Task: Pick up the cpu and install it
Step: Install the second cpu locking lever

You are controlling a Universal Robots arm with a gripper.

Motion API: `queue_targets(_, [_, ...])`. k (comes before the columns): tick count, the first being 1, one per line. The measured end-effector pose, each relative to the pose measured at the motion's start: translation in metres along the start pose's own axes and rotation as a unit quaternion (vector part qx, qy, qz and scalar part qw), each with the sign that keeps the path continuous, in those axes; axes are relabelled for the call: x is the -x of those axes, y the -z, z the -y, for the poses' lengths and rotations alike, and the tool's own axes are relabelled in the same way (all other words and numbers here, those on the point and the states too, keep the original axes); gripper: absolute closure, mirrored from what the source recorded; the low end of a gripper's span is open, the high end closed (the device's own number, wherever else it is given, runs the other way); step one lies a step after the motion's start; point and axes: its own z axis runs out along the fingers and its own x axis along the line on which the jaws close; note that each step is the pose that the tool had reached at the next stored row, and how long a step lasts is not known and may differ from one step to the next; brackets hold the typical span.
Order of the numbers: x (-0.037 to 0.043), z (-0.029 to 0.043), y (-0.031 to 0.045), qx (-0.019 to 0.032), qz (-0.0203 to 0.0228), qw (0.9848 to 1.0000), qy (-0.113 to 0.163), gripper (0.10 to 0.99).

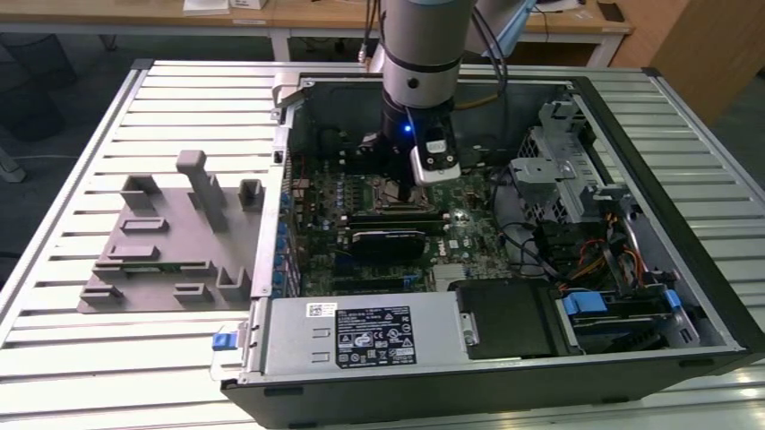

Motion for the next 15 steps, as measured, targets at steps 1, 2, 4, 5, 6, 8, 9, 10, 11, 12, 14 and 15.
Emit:
queue_targets(1, [-0.0009, 0.0005, -0.0002, 0.0001, 0.0001, 1.0000, 0.002, 0.980])
queue_targets(2, [-0.0017, 0.0009, -0.0004, 0.0002, 0.0001, 1.0000, 0.004, 0.980])
queue_targets(4, [-0.0032, 0.0016, -0.0007, 0.0002, 0.0000, 1.0000, 0.008, 0.980])
queue_targets(5, [-0.0040, 0.0020, -0.0008, 0.0002, 0.0000, 0.9999, 0.011, 0.980])
queue_targets(6, [-0.0048, 0.0023, -0.0011, 0.0003, -0.0001, 0.9999, 0.013, 0.980])
queue_targets(8, [-0.0063, 0.0032, -0.0016, 0.0004, -0.0003, 0.9998, 0.018, 0.980])
queue_targets(9, [-0.0065, 0.0032, -0.0017, 0.0004, -0.0004, 0.9998, 0.020, 0.980])
queue_targets(10, [-0.0065, 0.0032, -0.0016, 0.0004, -0.0004, 0.9998, 0.021, 0.980])
queue_targets(11, [-0.0065, 0.0032, -0.0016, 0.0004, -0.0004, 0.9998, 0.021, 0.980])
queue_targets(12, [-0.0065, 0.0033, -0.0016, 0.0003, -0.0004, 0.9998, 0.021, 0.980])
queue_targets(14, [-0.0063, 0.0043, -0.0017, 0.0011, -0.0006, 0.9998, 0.021, 0.980])
queue_targets(15, [-0.0061, 0.0051, -0.0020, 0.0016, -0.0006, 0.9997, 0.023, 0.980])
